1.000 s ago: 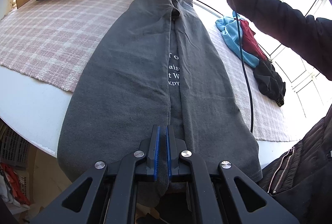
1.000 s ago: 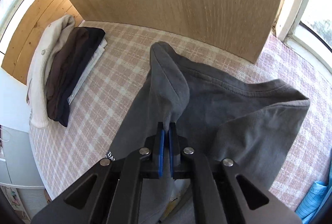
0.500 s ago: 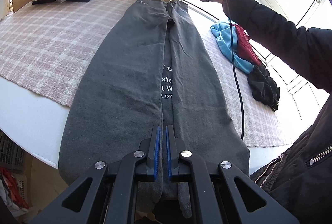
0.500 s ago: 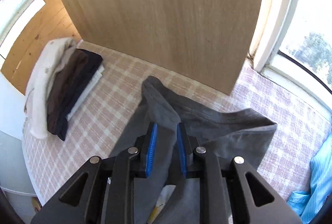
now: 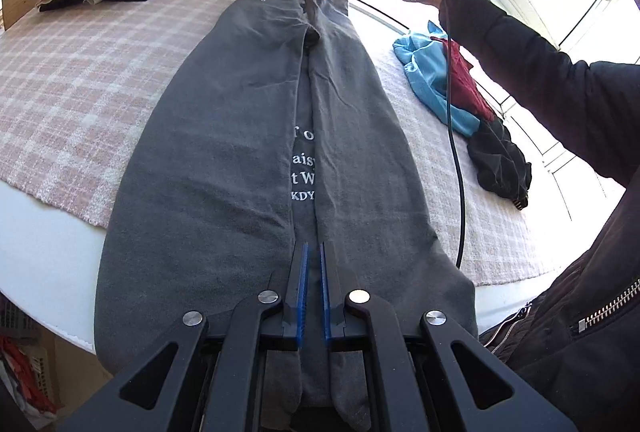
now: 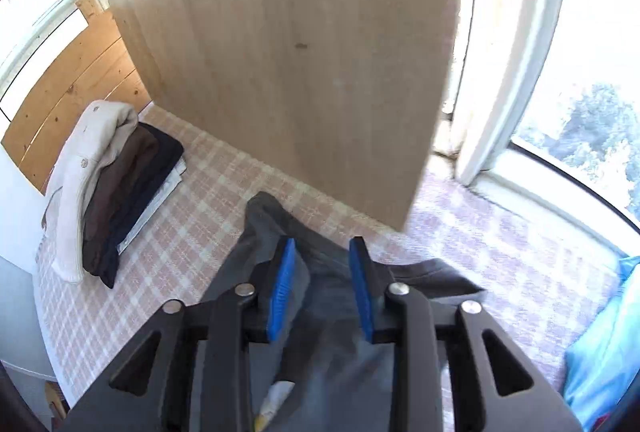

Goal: Fold clothes

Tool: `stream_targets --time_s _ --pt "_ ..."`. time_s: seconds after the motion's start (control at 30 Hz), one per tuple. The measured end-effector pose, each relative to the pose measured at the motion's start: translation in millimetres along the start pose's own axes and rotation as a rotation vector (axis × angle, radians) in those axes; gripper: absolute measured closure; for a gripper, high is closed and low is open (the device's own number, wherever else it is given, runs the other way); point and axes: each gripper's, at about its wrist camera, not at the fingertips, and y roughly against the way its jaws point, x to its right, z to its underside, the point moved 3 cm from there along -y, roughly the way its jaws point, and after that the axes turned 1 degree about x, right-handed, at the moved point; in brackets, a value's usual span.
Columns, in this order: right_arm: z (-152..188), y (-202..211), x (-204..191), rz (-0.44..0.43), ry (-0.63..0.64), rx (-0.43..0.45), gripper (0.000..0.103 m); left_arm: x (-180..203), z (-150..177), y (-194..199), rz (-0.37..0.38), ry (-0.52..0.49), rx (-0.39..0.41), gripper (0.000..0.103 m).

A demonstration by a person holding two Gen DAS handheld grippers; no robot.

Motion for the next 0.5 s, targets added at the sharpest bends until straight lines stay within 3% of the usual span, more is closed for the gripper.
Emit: stream_targets --time_s 0.03,0.1,0.2,0.4,0.43,0.5 --pt "4.5 10.3 15.8 0.038 -0.008 0.003 0.040 6.0 -4.0 -4.6 0.012 -0.017 -0.002 0.099" --pt "17.0 13.4 44.1 0.057 -0.034 -0.028 0.039 16.2 -9.3 -14.4 0.047 -0.046 -0.016 0.099" --pt "40.8 -9.2 74.2 0.074 -0.103 -0.160 0.039 30.9 -10.6 -31.5 0.063 -0.094 -0.049 0.099" --pt "55.3 -44.9 80.9 0.081 -0.133 -0.197 0.039 43.2 -12.5 -53.9 0.083 -0.127 -0.095 0.099" --pt "56.4 -49.2 82.1 0.057 -0.145 -0.205 0.039 43.8 -12.8 -57.0 0.086 -0.126 -0.101 0.099" --pt "58.1 -55.8 84.9 0.014 -0.166 -0.217 0.057 44.7 -12.5 -60.1 0.095 -0.118 -0.105 0.099"
